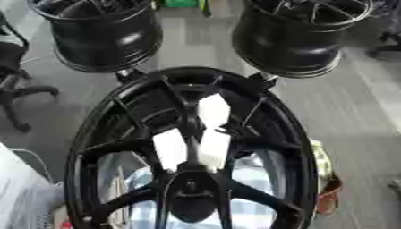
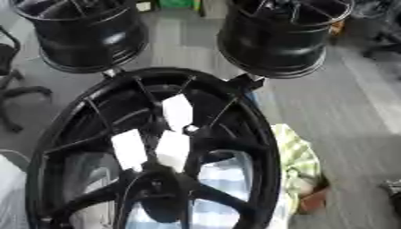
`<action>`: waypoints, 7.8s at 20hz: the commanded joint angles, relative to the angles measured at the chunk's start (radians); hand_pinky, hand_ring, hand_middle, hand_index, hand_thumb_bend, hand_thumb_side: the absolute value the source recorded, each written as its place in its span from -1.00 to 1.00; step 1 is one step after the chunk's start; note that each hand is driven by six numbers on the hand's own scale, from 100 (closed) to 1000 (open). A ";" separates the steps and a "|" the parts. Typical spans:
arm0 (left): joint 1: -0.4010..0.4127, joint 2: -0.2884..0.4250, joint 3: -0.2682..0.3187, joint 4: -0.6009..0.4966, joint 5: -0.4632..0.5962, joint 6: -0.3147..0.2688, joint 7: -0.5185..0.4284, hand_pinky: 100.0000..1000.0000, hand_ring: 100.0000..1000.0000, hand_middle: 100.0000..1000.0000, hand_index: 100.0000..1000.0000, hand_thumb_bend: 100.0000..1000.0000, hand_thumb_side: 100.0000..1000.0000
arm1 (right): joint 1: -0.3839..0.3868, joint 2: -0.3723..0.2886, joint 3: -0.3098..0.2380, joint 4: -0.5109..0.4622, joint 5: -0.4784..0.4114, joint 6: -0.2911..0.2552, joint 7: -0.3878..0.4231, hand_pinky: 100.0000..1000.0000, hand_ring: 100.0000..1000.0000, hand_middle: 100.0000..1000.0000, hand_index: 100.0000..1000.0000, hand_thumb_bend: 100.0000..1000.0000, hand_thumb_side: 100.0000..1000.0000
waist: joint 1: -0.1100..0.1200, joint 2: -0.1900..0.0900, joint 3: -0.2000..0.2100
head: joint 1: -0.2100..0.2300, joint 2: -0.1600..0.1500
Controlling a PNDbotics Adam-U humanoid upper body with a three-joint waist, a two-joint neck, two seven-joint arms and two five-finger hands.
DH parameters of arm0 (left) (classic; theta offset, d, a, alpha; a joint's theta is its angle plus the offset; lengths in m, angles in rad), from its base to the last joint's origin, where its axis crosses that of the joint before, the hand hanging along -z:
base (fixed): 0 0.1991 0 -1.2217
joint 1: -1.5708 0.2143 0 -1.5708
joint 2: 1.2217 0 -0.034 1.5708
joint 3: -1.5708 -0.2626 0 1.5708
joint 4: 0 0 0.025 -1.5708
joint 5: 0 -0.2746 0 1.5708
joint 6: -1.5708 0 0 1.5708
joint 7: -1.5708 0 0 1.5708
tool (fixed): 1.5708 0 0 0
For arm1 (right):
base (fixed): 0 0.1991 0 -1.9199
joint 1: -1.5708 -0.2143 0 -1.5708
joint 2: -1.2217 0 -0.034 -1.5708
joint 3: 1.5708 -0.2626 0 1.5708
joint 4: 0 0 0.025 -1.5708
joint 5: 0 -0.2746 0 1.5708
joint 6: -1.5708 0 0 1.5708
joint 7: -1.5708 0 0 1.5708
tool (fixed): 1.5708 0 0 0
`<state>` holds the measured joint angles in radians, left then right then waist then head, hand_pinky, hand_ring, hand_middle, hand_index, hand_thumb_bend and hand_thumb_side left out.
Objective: Pull the pin out of the wheel hub.
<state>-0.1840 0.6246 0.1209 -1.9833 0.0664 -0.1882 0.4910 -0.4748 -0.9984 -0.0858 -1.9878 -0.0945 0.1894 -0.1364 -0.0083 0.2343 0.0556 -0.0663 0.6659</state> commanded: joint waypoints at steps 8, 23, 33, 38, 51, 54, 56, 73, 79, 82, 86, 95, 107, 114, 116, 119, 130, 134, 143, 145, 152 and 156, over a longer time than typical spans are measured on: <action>-0.008 0.037 0.012 -0.017 0.001 -0.003 -0.004 0.49 0.70 0.41 0.74 -0.49 0.36 | -0.015 -0.040 -0.008 -0.012 0.010 -0.001 0.007 0.62 0.50 0.50 0.65 -0.67 -0.21 | -0.001 -0.019 0.001 | -0.002 -0.005; -0.031 0.058 -0.011 -0.017 0.009 -0.001 -0.026 0.49 0.71 0.41 0.74 -0.50 0.37 | -0.074 -0.195 0.141 -0.012 0.099 -0.084 0.156 0.66 0.58 0.52 0.66 -0.43 -0.11 | -0.024 -0.019 0.033 | -0.045 -0.016; -0.042 0.071 -0.023 -0.017 0.017 0.002 -0.045 0.49 0.71 0.41 0.74 -0.51 0.38 | -0.164 -0.305 0.397 -0.012 0.243 -0.241 0.314 0.68 0.63 0.53 0.67 -0.26 -0.12 | -0.038 -0.013 0.040 | -0.066 -0.018; -0.035 0.076 -0.024 -0.017 0.015 0.004 -0.046 0.49 0.71 0.41 0.74 -0.52 0.38 | -0.266 -0.257 0.522 -0.012 0.320 -0.317 0.391 0.69 0.64 0.53 0.67 -0.23 -0.16 | -0.042 -0.014 0.027 | -0.059 -0.013; -0.013 0.074 -0.023 -0.017 0.011 0.011 -0.045 0.48 0.71 0.41 0.74 -0.53 0.40 | -0.538 -0.040 0.739 0.079 0.316 -0.206 0.583 0.67 0.62 0.52 0.66 -0.25 -0.29 | -0.036 -0.021 -0.002 | -0.043 -0.007; -0.010 0.071 -0.024 -0.017 0.012 0.012 -0.047 0.48 0.71 0.41 0.74 -0.54 0.40 | -0.583 0.008 0.756 0.119 0.309 -0.186 0.632 0.67 0.62 0.52 0.65 -0.26 -0.32 | -0.034 -0.021 -0.004 | -0.043 -0.006; -0.009 0.069 -0.024 -0.017 0.012 0.013 -0.047 0.48 0.71 0.41 0.74 -0.54 0.40 | -0.606 0.040 0.762 0.150 0.307 -0.179 0.666 0.67 0.61 0.52 0.65 -0.27 -0.34 | -0.032 -0.020 -0.005 | -0.043 -0.005; -0.011 0.062 -0.022 -0.017 0.016 0.013 -0.047 0.49 0.72 0.41 0.74 -0.54 0.40 | -0.701 0.203 0.723 0.343 0.279 -0.210 0.961 0.68 0.62 0.51 0.66 -0.16 -0.55 | -0.030 -0.024 -0.002 | -0.055 0.038; -0.012 0.061 -0.019 -0.017 0.016 0.013 -0.044 0.49 0.72 0.41 0.74 -0.53 0.40 | -0.714 0.227 0.703 0.377 0.266 -0.200 1.040 0.68 0.62 0.51 0.68 -0.14 -0.51 | -0.032 -0.023 0.003 | -0.057 0.040; -0.014 0.061 -0.020 -0.017 0.016 0.013 -0.045 0.49 0.72 0.41 0.74 -0.53 0.40 | -0.719 0.238 0.706 0.389 0.264 -0.194 1.043 0.67 0.61 0.51 0.68 -0.13 -0.47 | -0.033 -0.022 0.005 | -0.058 0.041; -0.016 0.059 -0.020 -0.017 0.017 0.014 -0.045 0.49 0.72 0.41 0.74 -0.53 0.40 | -0.722 0.257 0.706 0.410 0.264 -0.183 1.043 0.67 0.61 0.51 0.68 -0.14 -0.46 | -0.035 -0.022 0.008 | -0.061 0.038; -0.019 0.053 -0.019 -0.017 0.018 0.013 -0.045 0.49 0.72 0.41 0.74 -0.53 0.40 | -0.717 0.295 0.706 0.475 0.274 -0.185 1.043 0.66 0.60 0.52 0.69 -0.16 -0.45 | -0.040 -0.017 0.019 | -0.065 0.037; -0.025 0.046 -0.018 -0.017 0.021 0.013 -0.044 0.49 0.72 0.41 0.74 -0.53 0.40 | -0.695 0.327 0.714 0.535 0.268 -0.193 1.043 0.66 0.60 0.52 0.69 -0.18 -0.44 | -0.041 -0.009 0.032 | -0.079 0.060; -0.028 0.042 -0.020 -0.017 0.024 0.015 -0.046 0.49 0.72 0.41 0.74 -0.54 0.41 | -0.689 0.344 0.716 0.561 0.283 -0.193 1.043 0.66 0.59 0.51 0.67 -0.17 -0.50 | -0.047 -0.007 0.037 | -0.096 0.071; -0.030 0.041 -0.020 -0.017 0.024 0.014 -0.048 0.49 0.72 0.41 0.74 -0.54 0.41 | -0.681 0.349 0.712 0.579 0.293 -0.194 1.043 0.66 0.60 0.50 0.67 -0.16 -0.52 | -0.048 -0.005 0.041 | -0.103 0.075; -0.031 0.041 -0.019 -0.017 0.024 0.014 -0.047 0.49 0.72 0.41 0.74 -0.54 0.41 | -0.673 0.357 0.708 0.603 0.298 -0.199 1.043 0.66 0.60 0.50 0.66 -0.16 -0.55 | -0.050 -0.001 0.046 | -0.110 0.082; -0.040 0.041 -0.019 -0.017 0.024 0.014 -0.047 0.49 0.72 0.41 0.74 -0.54 0.41 | -0.665 0.384 0.706 0.658 0.300 -0.222 1.043 0.65 0.58 0.47 0.61 -0.20 -0.59 | -0.054 0.013 0.051 | -0.111 0.086; -0.039 0.039 -0.016 -0.017 0.024 0.015 -0.043 0.49 0.72 0.41 0.74 -0.54 0.41 | -0.669 0.390 0.705 0.664 0.282 -0.220 1.043 0.65 0.58 0.50 0.60 -0.23 -0.62 | -0.055 0.012 0.050 | -0.109 0.083; -0.036 0.037 -0.014 -0.017 0.023 0.015 -0.040 0.49 0.72 0.41 0.74 -0.54 0.42 | -0.675 0.393 0.715 0.661 0.253 -0.199 1.043 0.65 0.57 0.41 0.51 -0.36 -0.81 | -0.059 0.010 0.051 | -0.107 0.083; -0.036 0.036 -0.013 -0.017 0.022 0.016 -0.038 0.49 0.72 0.41 0.74 -0.54 0.42 | -0.673 0.392 0.715 0.665 0.253 -0.196 1.043 0.65 0.56 0.33 0.44 -0.49 -0.87 | -0.060 0.011 0.052 | -0.107 0.083; -0.035 0.037 -0.012 -0.017 0.021 0.015 -0.037 0.49 0.72 0.41 0.74 -0.54 0.42 | -0.675 0.396 0.715 0.668 0.243 -0.190 1.043 0.64 0.50 0.12 0.27 -0.83 -0.90 | -0.063 0.010 0.053 | -0.109 0.080; -0.035 0.037 -0.011 -0.017 0.021 0.015 -0.036 0.49 0.72 0.41 0.74 -0.54 0.42 | -0.677 0.397 0.712 0.664 0.236 -0.187 1.043 0.63 0.47 0.00 0.17 -0.92 -0.98 | -0.064 0.009 0.053 | -0.107 0.079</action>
<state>-0.2116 0.6410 0.0964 -1.9833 0.0868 -0.1743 0.4507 -1.1267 -0.5865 0.6404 -1.3162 0.1510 -0.0011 0.9082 -0.0771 0.2613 0.1079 -0.1744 0.7474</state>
